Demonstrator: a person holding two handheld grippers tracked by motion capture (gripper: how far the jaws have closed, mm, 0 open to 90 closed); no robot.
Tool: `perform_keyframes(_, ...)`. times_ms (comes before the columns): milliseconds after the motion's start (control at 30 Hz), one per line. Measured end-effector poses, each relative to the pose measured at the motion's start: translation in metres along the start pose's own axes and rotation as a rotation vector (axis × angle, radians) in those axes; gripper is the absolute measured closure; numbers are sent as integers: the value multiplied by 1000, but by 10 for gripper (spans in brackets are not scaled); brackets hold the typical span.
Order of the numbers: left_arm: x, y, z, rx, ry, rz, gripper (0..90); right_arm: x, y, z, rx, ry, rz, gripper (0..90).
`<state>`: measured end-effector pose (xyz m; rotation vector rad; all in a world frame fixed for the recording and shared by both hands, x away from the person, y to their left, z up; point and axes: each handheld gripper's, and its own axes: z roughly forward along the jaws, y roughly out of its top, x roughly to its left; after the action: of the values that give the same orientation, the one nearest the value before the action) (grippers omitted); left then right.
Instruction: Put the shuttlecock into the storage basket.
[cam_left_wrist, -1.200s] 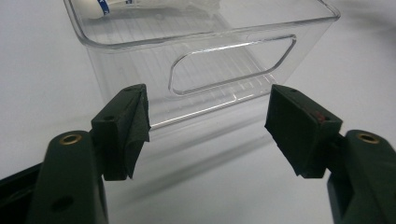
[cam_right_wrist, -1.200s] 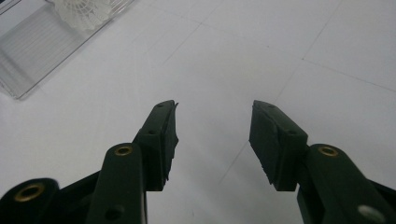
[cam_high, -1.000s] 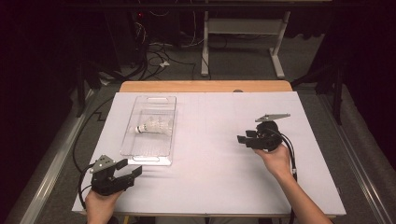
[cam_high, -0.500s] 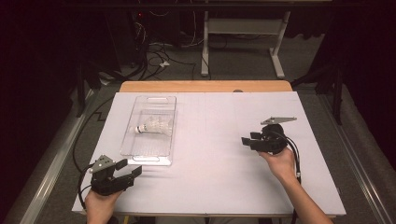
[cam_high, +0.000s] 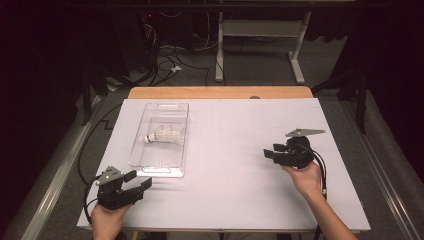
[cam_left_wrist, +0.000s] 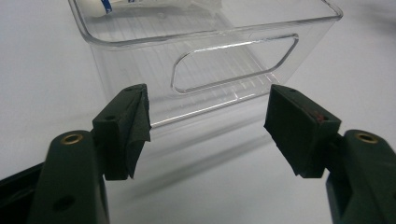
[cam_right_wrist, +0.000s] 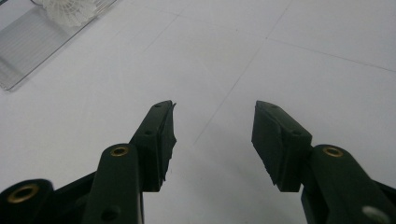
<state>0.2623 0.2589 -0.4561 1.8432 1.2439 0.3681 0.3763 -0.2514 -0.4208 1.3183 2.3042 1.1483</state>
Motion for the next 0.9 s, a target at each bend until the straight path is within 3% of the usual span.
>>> perform_keyframes(900,0,0,0,-1,4,1,321,-8,-24,-16,-34,-22,25,481)
